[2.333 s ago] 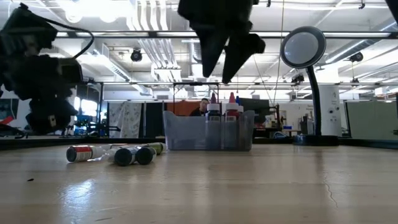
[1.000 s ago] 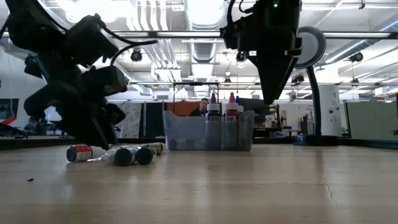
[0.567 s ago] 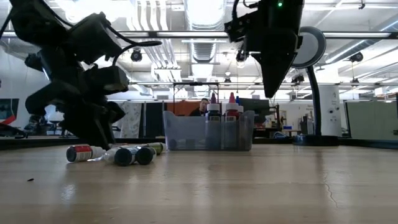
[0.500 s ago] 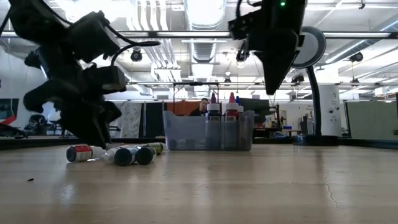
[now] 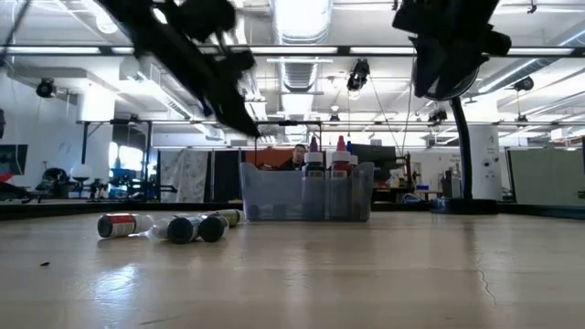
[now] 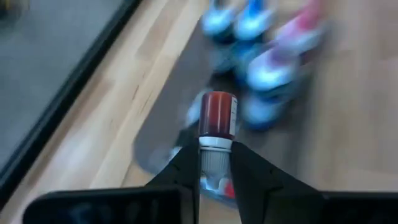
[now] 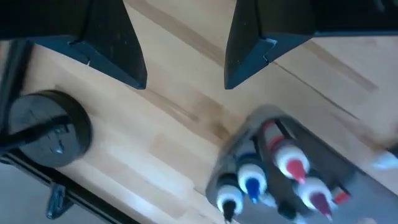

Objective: Pick & Place food coloring
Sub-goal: Put the small violet food coloring bottle into the bin, then put the small red food coloring bottle into the bin

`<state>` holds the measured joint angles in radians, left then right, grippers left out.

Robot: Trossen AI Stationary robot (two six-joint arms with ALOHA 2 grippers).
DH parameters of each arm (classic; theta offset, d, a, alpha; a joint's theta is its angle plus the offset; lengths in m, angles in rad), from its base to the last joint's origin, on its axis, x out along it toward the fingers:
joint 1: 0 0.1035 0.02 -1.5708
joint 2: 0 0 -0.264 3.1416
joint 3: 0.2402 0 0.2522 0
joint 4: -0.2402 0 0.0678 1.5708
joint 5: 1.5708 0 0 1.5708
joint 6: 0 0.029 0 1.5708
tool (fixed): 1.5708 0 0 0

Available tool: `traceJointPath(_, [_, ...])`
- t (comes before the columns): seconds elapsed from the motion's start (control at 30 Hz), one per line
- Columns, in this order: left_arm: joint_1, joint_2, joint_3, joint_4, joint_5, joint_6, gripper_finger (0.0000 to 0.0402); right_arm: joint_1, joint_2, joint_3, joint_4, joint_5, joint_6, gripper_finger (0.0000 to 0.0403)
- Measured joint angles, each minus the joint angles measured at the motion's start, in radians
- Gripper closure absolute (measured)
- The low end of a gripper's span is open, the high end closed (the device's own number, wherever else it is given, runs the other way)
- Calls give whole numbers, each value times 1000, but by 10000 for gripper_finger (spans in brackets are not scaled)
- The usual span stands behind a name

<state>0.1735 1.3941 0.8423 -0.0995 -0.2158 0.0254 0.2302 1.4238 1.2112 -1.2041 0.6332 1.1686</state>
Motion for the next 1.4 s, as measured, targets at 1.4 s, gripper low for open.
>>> traceJointPath(1.4, [-339,120,-2,-425,364,-1214,230,-101,32,-145,171,-145,-129,195])
